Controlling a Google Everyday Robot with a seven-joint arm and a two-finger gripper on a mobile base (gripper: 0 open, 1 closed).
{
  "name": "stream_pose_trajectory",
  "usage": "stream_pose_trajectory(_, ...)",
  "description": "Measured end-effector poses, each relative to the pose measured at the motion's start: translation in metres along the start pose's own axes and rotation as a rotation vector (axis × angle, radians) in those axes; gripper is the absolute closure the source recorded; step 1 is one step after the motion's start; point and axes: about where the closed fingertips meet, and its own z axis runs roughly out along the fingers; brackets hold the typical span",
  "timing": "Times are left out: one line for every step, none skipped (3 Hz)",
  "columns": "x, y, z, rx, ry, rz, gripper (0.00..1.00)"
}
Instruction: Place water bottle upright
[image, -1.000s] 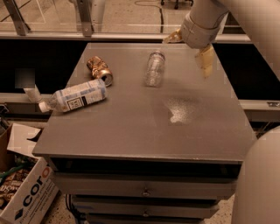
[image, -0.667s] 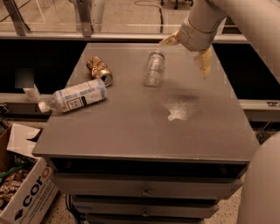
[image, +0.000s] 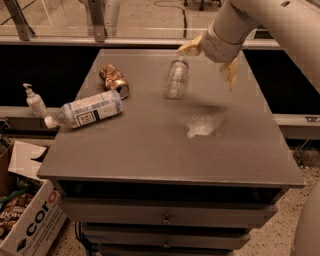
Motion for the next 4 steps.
stream_pose_trajectory(0.0, 0.001, 0.001, -0.004, -0.002, 0.007, 0.0)
stream_pose_trajectory(0.001, -0.004, 0.003, 0.0, -0.005, -0.024, 0.0)
stream_pose_trajectory(0.004, -0.016, 0.011, 0.001, 0.007, -0.105, 0.0)
stream_pose_trajectory(0.006, -0.022, 0.016, 0.001, 0.015, -0.153, 0.0)
